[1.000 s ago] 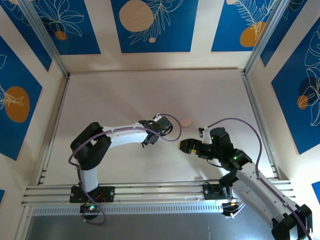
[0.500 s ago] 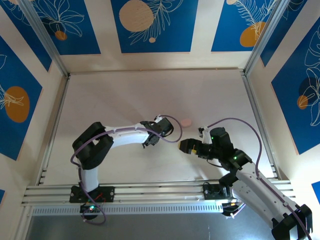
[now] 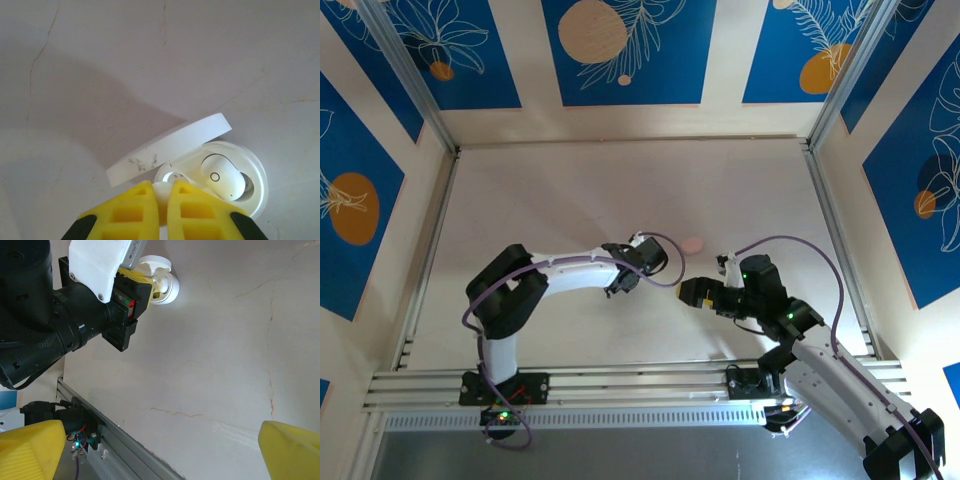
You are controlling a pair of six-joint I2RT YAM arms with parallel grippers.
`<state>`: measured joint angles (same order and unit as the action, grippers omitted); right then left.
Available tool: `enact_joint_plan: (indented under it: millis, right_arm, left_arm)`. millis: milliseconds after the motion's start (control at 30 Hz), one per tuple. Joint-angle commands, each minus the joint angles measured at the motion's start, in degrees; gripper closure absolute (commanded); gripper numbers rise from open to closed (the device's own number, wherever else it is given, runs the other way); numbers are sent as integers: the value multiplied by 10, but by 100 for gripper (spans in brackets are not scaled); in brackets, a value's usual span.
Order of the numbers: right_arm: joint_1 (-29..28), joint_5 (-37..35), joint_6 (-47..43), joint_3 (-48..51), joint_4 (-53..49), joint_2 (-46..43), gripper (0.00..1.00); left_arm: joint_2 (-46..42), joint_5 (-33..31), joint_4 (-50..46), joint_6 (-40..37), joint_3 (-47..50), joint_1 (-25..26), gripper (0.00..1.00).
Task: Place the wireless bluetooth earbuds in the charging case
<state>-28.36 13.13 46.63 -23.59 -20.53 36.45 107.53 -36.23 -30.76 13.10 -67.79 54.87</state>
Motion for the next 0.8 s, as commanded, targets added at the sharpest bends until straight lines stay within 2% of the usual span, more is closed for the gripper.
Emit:
enact_joint_plan:
  millis: [0,233,433,767]
  right_arm:
    - [4,12,-7,4,10,-2,1]
    - [4,13,-7,3,13,0,1]
    - [5,13,-8,4,10,0,1]
    - [5,14,-8,6,12,0,1]
  left_arm:
    - [8,-15,-20,6,-4,9,93]
    - [9,-13,-21,10,-3,10,90]
    - [4,-9,-25,16,-5,11,81]
    - [-13,-6,-39,23,-11,16,76]
